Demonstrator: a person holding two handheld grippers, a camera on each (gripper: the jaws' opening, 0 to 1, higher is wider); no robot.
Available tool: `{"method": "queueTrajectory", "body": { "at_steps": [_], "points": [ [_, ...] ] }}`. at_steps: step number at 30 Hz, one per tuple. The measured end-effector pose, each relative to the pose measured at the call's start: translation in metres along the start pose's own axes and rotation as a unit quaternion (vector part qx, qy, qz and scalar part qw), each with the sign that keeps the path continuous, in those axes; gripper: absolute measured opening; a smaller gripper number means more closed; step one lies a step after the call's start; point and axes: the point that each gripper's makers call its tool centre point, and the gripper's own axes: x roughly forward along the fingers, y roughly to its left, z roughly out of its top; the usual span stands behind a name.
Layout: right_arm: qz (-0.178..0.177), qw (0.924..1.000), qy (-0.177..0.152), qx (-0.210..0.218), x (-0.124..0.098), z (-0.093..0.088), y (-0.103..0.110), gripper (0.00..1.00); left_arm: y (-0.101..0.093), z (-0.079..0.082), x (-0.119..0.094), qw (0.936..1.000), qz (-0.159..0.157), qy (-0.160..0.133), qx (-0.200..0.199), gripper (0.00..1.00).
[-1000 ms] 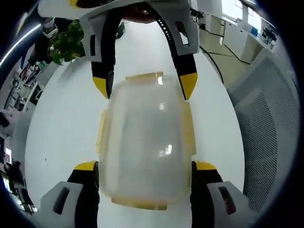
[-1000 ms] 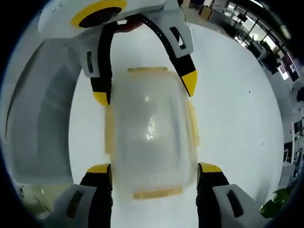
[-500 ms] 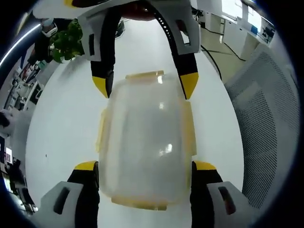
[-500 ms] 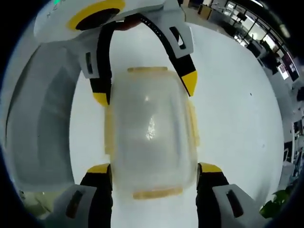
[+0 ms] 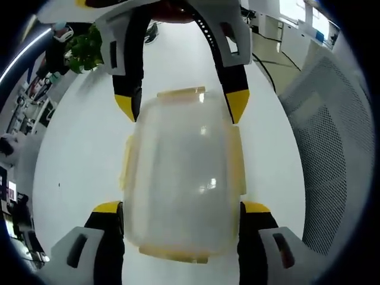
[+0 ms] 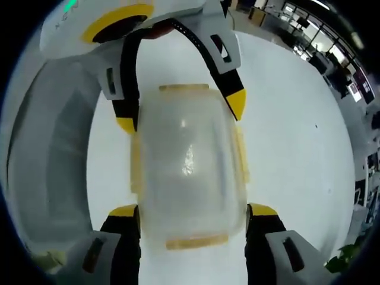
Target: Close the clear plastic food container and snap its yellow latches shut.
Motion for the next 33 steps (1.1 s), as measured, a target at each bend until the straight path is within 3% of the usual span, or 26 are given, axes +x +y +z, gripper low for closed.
{"method": "queueTrajectory", "body": {
  "at_steps": [33],
  "points": [
    [0.002, 0.9999, 0.006, -0.009, 0.013, 0.039, 0.005, 0.71, 0.0, -0.038, -0.016, 0.9999, 0.009, 0.008, -0.009, 0.79]
  ]
}}
